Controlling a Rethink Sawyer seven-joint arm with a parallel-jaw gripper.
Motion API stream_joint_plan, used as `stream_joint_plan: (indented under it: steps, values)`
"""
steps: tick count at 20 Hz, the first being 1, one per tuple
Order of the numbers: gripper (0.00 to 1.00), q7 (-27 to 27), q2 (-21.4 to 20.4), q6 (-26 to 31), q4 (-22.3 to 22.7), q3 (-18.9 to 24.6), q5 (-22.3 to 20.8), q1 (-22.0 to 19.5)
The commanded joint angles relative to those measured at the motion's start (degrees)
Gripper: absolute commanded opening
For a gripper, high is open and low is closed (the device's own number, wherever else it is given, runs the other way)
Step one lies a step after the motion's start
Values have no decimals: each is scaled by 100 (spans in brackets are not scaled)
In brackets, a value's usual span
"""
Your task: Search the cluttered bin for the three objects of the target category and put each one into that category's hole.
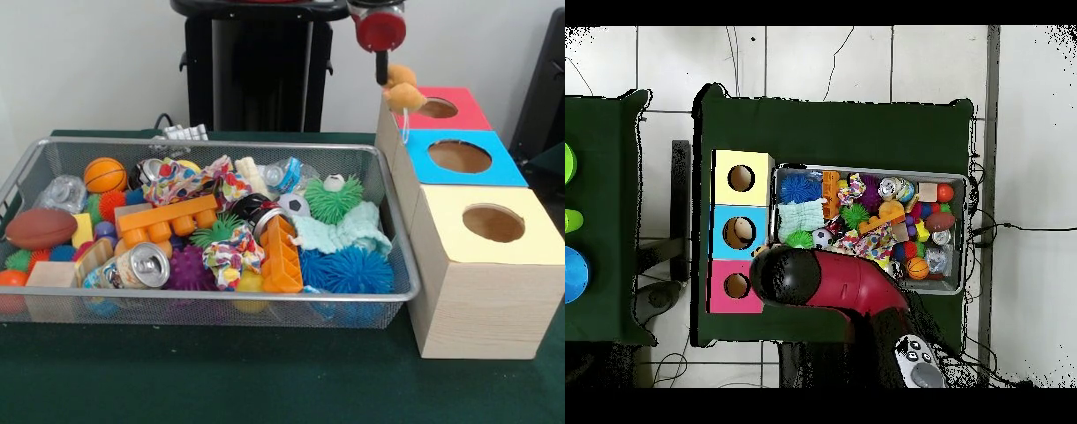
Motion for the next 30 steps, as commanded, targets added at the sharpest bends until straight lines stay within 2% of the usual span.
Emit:
stream_joint_plan:
  steps: [1, 8, 18, 28, 30]
  values:
    - [0, 2257, 543, -176, 58, -485, -57, 269]
    - [0, 2664, 632, 45, 168, -747, 130, 543]
    - [0, 2629, 451, 289, 446, -659, 201, 623]
    - [0, 2720, 512, -234, 736, -183, 844, 767]
    - [0, 2603, 568, -546, 847, 19, 1038, 724]
